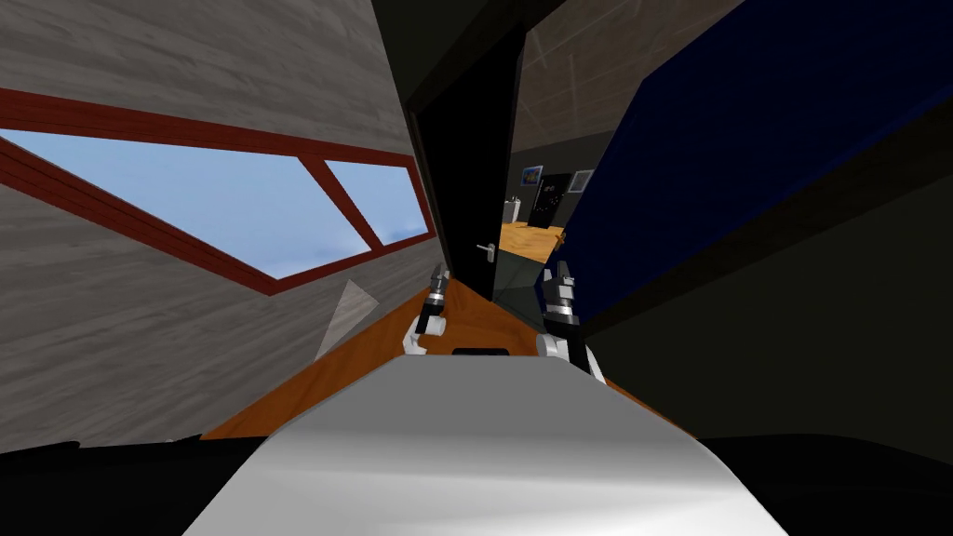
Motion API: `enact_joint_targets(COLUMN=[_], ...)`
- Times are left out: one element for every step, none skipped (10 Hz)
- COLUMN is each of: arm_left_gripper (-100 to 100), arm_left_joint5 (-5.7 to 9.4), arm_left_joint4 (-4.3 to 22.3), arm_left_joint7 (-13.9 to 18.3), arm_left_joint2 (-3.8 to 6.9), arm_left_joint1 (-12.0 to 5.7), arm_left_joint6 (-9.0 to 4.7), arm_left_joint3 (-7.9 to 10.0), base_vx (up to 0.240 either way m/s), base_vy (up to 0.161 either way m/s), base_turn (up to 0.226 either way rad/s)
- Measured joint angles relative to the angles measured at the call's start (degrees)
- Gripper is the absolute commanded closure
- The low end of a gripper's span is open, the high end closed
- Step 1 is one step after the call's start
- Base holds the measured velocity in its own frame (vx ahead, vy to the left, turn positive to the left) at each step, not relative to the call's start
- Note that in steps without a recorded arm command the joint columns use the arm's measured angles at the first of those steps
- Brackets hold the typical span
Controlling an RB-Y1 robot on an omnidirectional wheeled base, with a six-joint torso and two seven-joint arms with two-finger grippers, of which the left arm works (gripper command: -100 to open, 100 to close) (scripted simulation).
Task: Push the door open
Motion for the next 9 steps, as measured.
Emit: enact_joint_targets(arm_left_gripper=[-100,-100,-100,-100,-100,-100,-100,-100,-100], arm_left_joint5=[0.06,0.13,0.19,0.20,0.28,0.30,0.35,0.37,0.40], arm_left_joint4=[1.42,2.48,3.77,5.09,7.03,8.41,9.50,10.93,12.54], arm_left_joint7=[0.11,0.27,0.42,0.50,0.62,0.74,0.84,0.91,1.01], arm_left_joint2=[0.09,0.21,0.29,0.27,0.28,0.29,0.32,0.28,0.27], arm_left_joint1=[-0.83,-1.58,-2.21,-2.83,-4.20,-4.97,-5.60,-6.45,-7.35], arm_left_joint6=[-0.01,0.23,0.00,-0.26,-0.36,-0.31,-0.36,-0.44,-0.51], arm_left_joint3=[-0.09,-0.33,-0.37,-0.58,-0.70,-1.02,-1.10,-1.24,-1.49], base_vx=[0.082,0.059,0.051,0.062,0.087,0.065,0.052,0.073,0.074], base_vy=[0.040,0.043,0.042,0.044,0.054,0.043,0.025,0.033,0.045], base_turn=[-0.097,-0.037,-0.052,-0.103,-0.107,-0.027,-0.057,-0.095,-0.103])
